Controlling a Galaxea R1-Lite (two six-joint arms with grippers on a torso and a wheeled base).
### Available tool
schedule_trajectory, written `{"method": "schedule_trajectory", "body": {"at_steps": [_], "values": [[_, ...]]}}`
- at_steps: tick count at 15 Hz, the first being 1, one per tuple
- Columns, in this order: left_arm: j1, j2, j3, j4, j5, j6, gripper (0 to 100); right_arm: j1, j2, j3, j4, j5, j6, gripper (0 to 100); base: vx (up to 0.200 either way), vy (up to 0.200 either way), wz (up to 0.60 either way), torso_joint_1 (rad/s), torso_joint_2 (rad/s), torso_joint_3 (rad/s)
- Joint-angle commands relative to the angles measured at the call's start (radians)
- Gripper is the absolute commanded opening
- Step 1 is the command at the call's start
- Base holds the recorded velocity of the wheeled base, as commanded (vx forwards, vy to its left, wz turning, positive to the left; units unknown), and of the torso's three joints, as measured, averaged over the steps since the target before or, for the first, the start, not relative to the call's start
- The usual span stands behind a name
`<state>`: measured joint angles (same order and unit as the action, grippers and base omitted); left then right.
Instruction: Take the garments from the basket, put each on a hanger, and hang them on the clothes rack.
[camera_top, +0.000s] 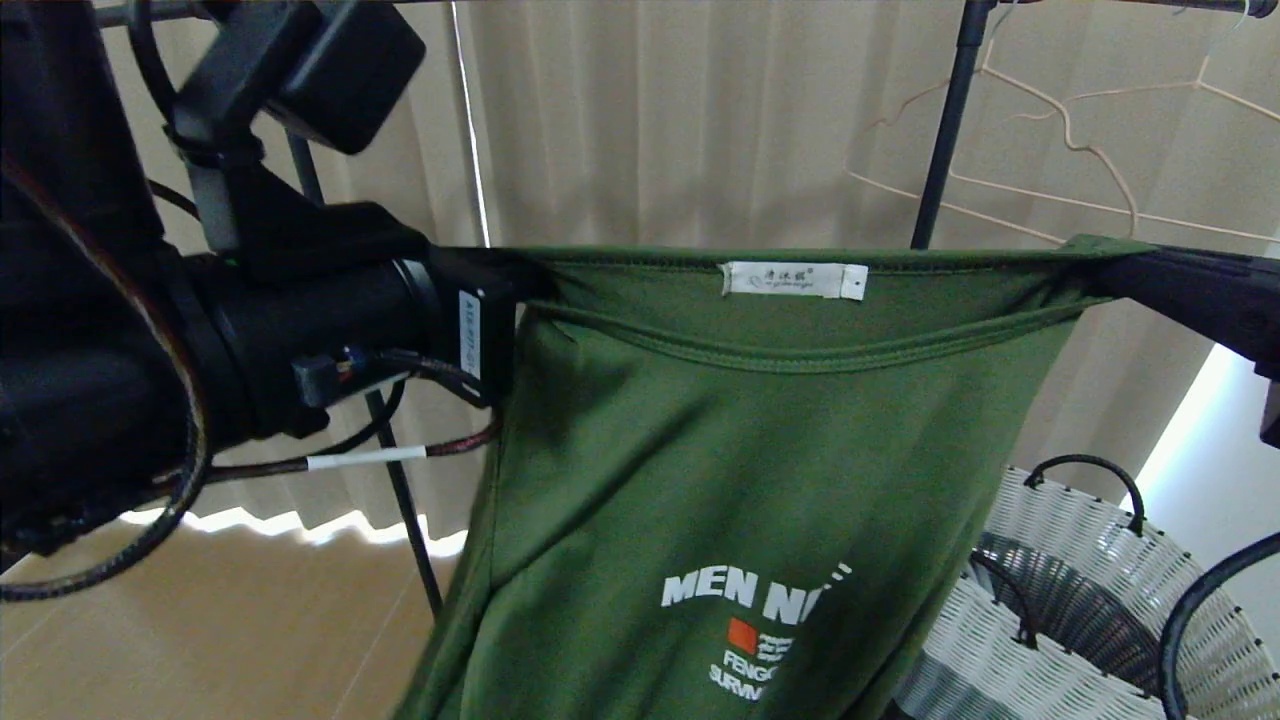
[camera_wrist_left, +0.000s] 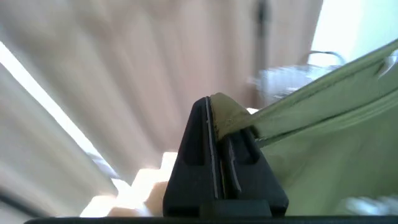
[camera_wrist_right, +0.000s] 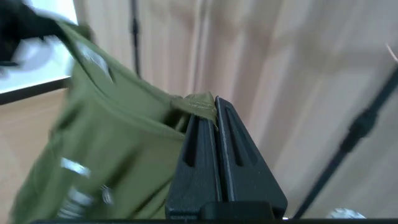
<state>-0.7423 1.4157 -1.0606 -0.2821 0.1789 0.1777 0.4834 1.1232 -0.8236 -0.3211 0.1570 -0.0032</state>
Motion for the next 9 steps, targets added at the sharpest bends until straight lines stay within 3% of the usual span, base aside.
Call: {"method": "schedule_trajectory", "body": {"at_steps": [1,9], "values": [[0.031,0.025,-0.068,0.004,0.001,0.013,0,-0.052,0.056,-0.002,-0.024,-0.001,0.0,0,0.0,0.0,0.0,0.0,0.0,0.0],[0.089,0.181,-0.249,0.006,-0.003,0.013,0,-0.135,0.213,-0.089,-0.153,0.003,0.008,0,0.0,0.0,0.0,0.0,0.0,0.0]]}}
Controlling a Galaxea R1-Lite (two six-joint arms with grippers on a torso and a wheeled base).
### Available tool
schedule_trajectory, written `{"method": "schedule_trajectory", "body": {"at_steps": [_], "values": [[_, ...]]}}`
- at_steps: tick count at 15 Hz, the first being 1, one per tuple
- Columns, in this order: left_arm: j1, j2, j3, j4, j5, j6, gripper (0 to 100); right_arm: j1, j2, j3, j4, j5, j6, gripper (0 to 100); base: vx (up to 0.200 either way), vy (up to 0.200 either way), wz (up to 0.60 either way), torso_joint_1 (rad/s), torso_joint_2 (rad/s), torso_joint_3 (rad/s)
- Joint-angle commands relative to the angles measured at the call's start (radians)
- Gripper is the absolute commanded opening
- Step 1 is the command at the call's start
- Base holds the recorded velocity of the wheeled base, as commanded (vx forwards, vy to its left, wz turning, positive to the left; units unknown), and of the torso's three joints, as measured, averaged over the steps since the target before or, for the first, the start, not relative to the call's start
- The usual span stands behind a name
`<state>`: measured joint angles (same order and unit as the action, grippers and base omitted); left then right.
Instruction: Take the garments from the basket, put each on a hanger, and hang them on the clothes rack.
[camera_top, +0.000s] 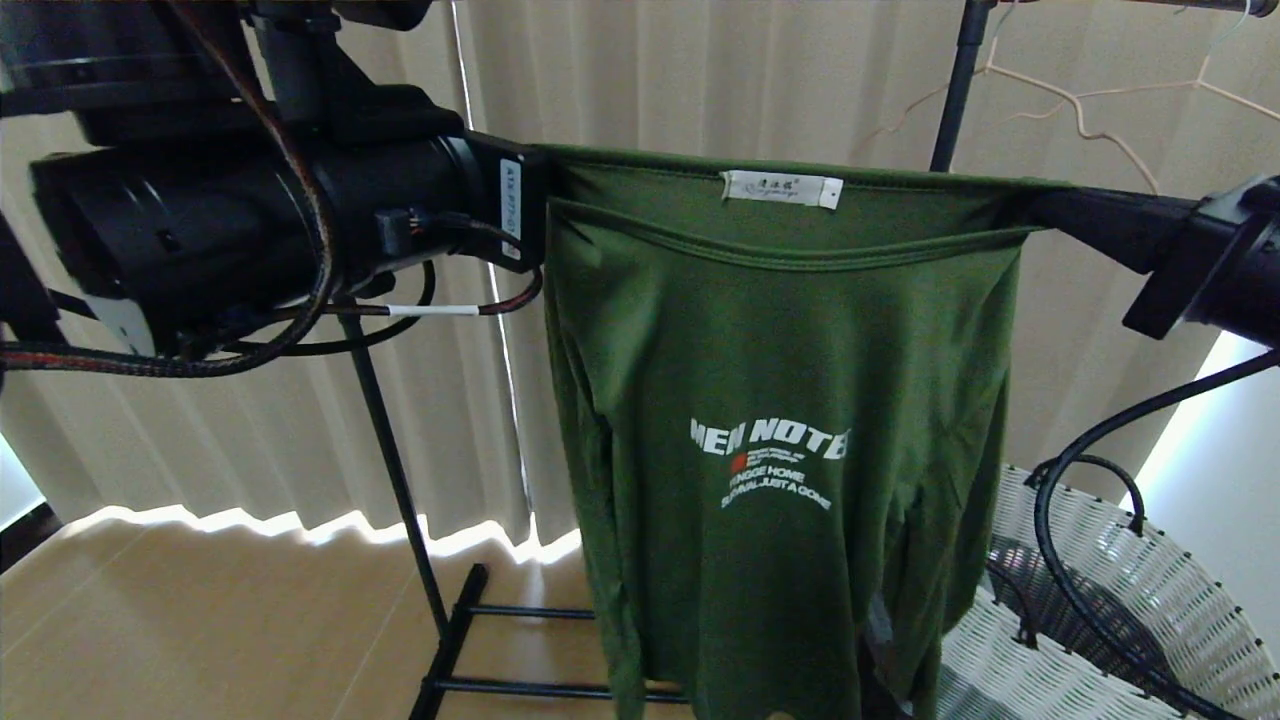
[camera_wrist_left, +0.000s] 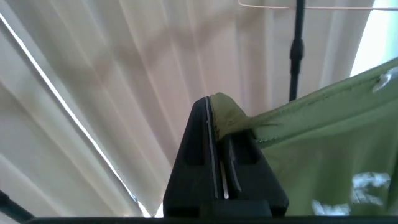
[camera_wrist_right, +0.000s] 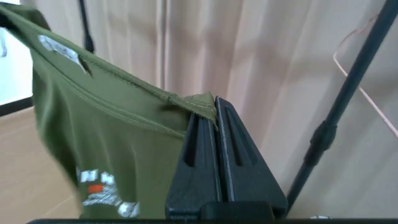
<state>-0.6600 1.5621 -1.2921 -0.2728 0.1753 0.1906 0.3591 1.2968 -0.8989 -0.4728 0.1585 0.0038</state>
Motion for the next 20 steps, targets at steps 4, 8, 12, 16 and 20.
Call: {"method": "schedule_trajectory", "body": {"at_steps": [4,8,12,16,20], "values": [[0.005,-0.037,-0.012,0.17,-0.171,-0.002,0,-0.008,0.072,-0.029,-0.017,0.003,-0.001,0,0.0,0.0,0.0,0.0,0.0,0.0],[0.005,-0.06,0.03,0.179,-0.231,-0.003,0,-0.008,0.075,-0.054,-0.029,0.001,0.001,0,0.0,0.0,0.0,0.0,0.0,0.0],[0.003,-0.051,0.059,0.07,-0.223,-0.008,0,-0.008,0.073,-0.048,-0.029,0.001,0.001,0,0.0,0.0,0.0,0.0,0.0,0.0],[0.002,-0.034,0.096,0.006,-0.22,-0.028,0,-0.005,0.004,-0.021,-0.004,0.004,0.01,0,0.0,0.0,0.0,0.0,0.0,0.0],[0.016,0.078,-0.01,-0.048,-0.123,-0.063,0,0.053,-0.163,-0.011,0.204,0.009,0.073,0,0.0,0.0,0.0,0.0,0.0,0.0]]}}
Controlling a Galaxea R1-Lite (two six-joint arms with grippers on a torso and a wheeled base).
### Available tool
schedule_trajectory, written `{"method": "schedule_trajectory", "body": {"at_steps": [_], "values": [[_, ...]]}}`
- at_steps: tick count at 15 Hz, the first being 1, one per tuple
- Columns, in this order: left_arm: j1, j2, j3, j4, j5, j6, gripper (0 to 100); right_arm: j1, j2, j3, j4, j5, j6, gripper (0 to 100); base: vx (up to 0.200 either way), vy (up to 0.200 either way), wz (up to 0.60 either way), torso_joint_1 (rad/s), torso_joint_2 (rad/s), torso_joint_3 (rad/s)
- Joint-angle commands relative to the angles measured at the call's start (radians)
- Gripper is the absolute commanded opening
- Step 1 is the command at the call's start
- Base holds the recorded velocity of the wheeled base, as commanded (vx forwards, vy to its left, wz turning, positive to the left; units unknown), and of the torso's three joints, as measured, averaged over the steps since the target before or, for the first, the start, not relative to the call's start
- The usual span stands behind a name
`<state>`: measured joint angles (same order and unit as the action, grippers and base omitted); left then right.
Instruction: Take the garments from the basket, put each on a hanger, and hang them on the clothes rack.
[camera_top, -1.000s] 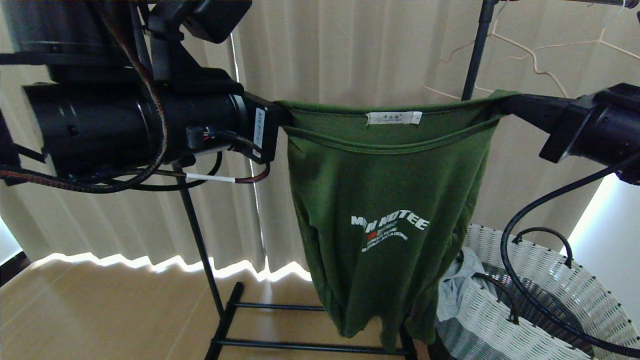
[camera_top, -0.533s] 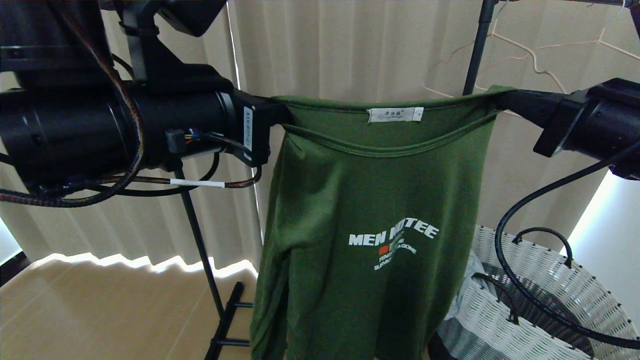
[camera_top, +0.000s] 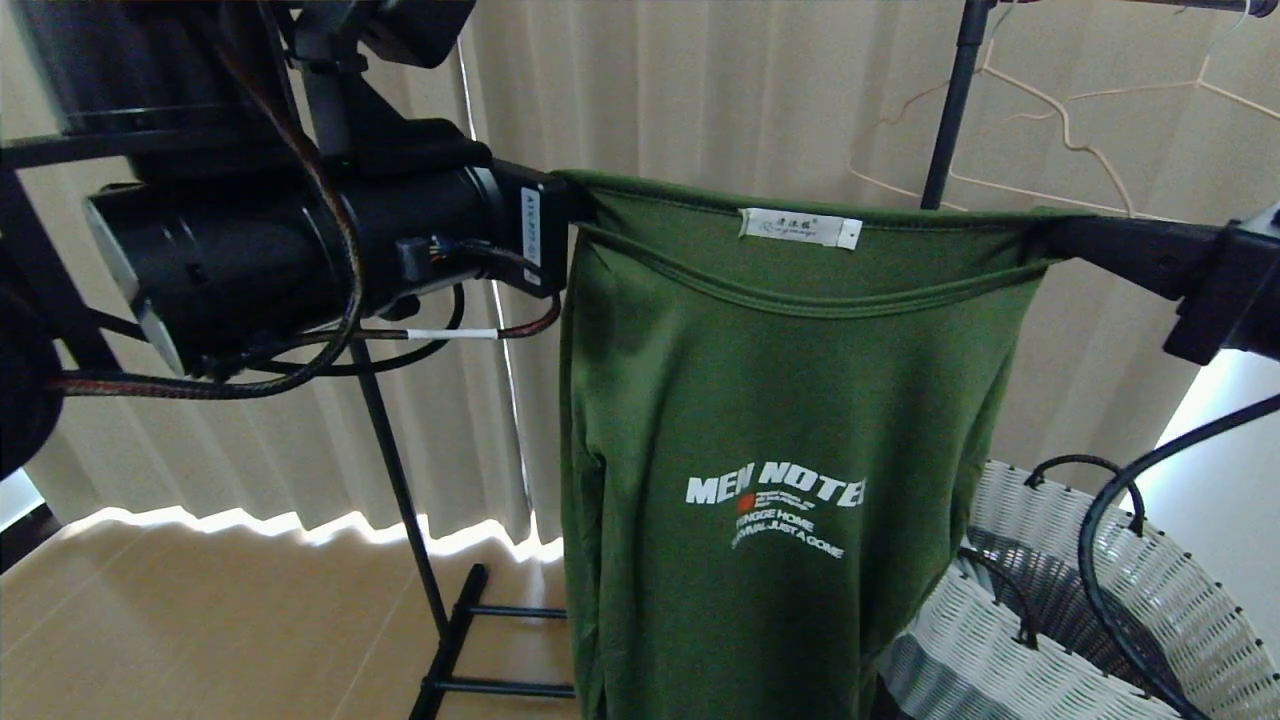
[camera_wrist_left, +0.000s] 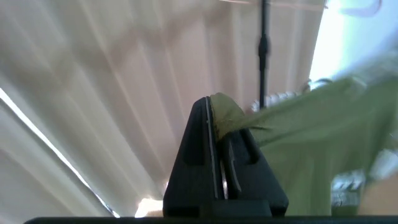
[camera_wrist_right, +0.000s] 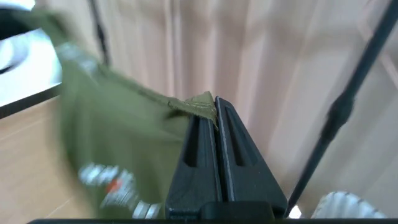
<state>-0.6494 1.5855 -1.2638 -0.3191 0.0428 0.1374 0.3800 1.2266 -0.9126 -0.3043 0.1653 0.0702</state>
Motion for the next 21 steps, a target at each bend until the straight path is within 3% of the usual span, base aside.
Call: {"method": "schedule_trajectory", "body": {"at_steps": [1,3,5,9,11,16,18,19,21], "values": [[0.007,0.083,-0.078,-0.001,0.009,-0.029,0,0.071,-0.128,0.009,0.076,0.002,0.006,0,0.0,0.0,0.0,0.0,0.0,0.0],[0.02,0.123,-0.118,0.0,0.011,-0.038,0,0.154,-0.17,0.02,0.111,0.002,0.006,0,0.0,0.0,0.0,0.0,0.0,0.0],[0.031,0.139,-0.124,0.0,0.011,-0.039,0,0.181,-0.174,0.027,0.126,-0.001,0.002,0,0.0,0.0,0.0,0.0,0.0,0.0],[0.042,0.114,-0.104,0.014,0.011,-0.042,0,0.169,-0.121,0.021,0.113,-0.007,-0.013,0,0.0,0.0,0.0,0.0,0.0,0.0],[0.042,0.039,-0.052,0.06,0.003,-0.041,0,0.119,-0.07,0.014,0.097,-0.009,-0.067,0,0.0,0.0,0.0,0.0,0.0,0.0],[0.033,-0.096,0.073,0.088,-0.035,-0.033,0,0.079,0.086,-0.039,-0.073,-0.021,-0.107,0,0.0,0.0,0.0,0.0,0.0,0.0],[0.031,-0.137,0.083,0.115,-0.078,-0.033,0,0.077,0.143,-0.081,-0.095,-0.029,-0.093,0,0.0,0.0,0.0,0.0,0.0,0.0],[0.023,-0.18,0.083,0.15,-0.158,-0.035,0,0.077,0.183,-0.108,-0.13,-0.029,-0.075,0,0.0,0.0,0.0,0.0,0.0,0.0],[0.011,-0.216,0.083,0.181,-0.215,-0.035,0,0.077,0.231,-0.137,-0.193,-0.027,-0.063,0,0.0,0.0,0.0,0.0,0.0,0.0]]}}
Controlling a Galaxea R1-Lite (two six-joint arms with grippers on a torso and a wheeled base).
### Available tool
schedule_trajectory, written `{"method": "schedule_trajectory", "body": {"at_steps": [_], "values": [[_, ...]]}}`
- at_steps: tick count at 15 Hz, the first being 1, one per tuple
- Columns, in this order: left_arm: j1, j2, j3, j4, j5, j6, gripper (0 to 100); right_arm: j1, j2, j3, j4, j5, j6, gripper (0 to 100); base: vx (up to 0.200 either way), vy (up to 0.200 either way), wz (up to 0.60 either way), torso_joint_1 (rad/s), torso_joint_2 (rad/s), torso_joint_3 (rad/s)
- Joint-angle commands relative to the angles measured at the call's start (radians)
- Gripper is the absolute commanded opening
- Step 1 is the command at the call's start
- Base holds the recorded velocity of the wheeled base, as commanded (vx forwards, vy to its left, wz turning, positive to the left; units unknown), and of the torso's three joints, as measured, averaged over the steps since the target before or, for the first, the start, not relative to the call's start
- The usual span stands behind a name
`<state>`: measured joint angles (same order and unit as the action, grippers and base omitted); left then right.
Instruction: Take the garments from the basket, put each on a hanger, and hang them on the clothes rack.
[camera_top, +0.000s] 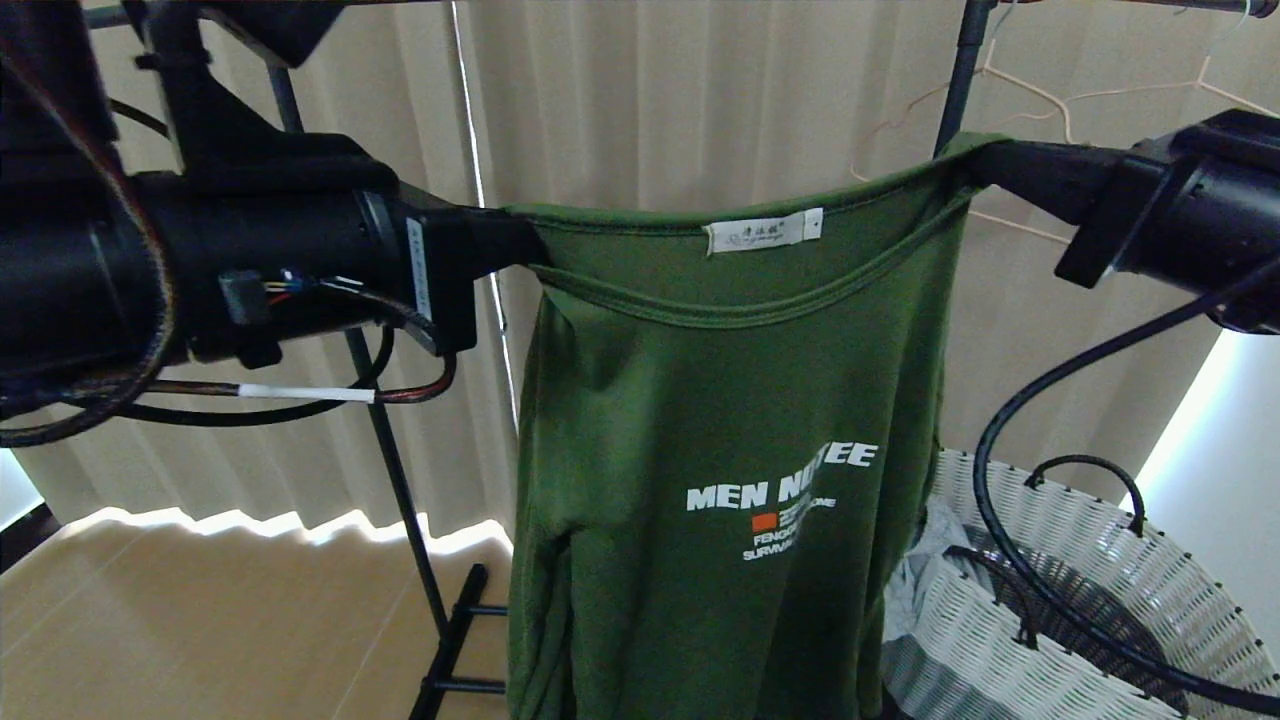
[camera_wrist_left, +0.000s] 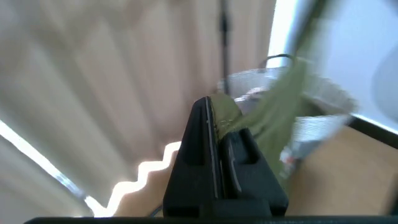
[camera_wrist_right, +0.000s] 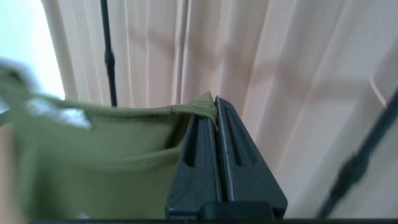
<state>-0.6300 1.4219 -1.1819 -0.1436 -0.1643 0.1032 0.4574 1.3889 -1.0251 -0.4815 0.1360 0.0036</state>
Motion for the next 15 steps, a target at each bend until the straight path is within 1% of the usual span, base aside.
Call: {"method": "schedule_trajectory", "body": {"at_steps": [1,5,8,11,12,13,14,15], "values": [[-0.03,-0.063,0.005,0.007,-0.014,0.0,0,0.0,0.09,-0.044,-0.039,0.002,0.015,0,0.0,0.0,0.0,0.0,0.0,0.0],[-0.102,-0.081,0.036,0.007,-0.012,0.0,0,0.0,0.105,-0.069,-0.049,0.002,0.032,0,0.0,0.0,0.0,0.0,0.0,0.0],[-0.105,-0.078,0.036,0.006,-0.011,0.001,0,0.0,0.093,-0.058,-0.048,-0.004,0.033,0,0.0,0.0,0.0,0.0,0.0,0.0],[-0.086,-0.067,0.013,0.004,-0.003,0.001,0,0.001,0.051,-0.046,-0.037,-0.047,0.029,0,0.0,0.0,0.0,0.0,0.0,0.0],[-0.076,-0.061,0.001,0.006,0.0,0.001,0,0.001,0.039,-0.046,-0.034,-0.047,0.029,0,0.0,0.0,0.0,0.0,0.0,0.0],[-0.043,-0.038,-0.036,0.006,0.006,0.001,0,0.0,0.007,-0.046,-0.022,-0.049,0.027,0,0.0,0.0,0.0,0.0,0.0,0.0],[-0.023,-0.021,-0.062,0.006,0.025,0.001,0,0.0,-0.018,-0.046,0.004,-0.049,0.027,0,0.0,0.0,0.0,0.0,0.0,0.0],[0.004,0.015,-0.105,0.002,0.075,0.001,0,0.0,-0.061,-0.046,0.058,-0.049,0.027,0,0.0,0.0,0.0,0.0,0.0,0.0]]}}
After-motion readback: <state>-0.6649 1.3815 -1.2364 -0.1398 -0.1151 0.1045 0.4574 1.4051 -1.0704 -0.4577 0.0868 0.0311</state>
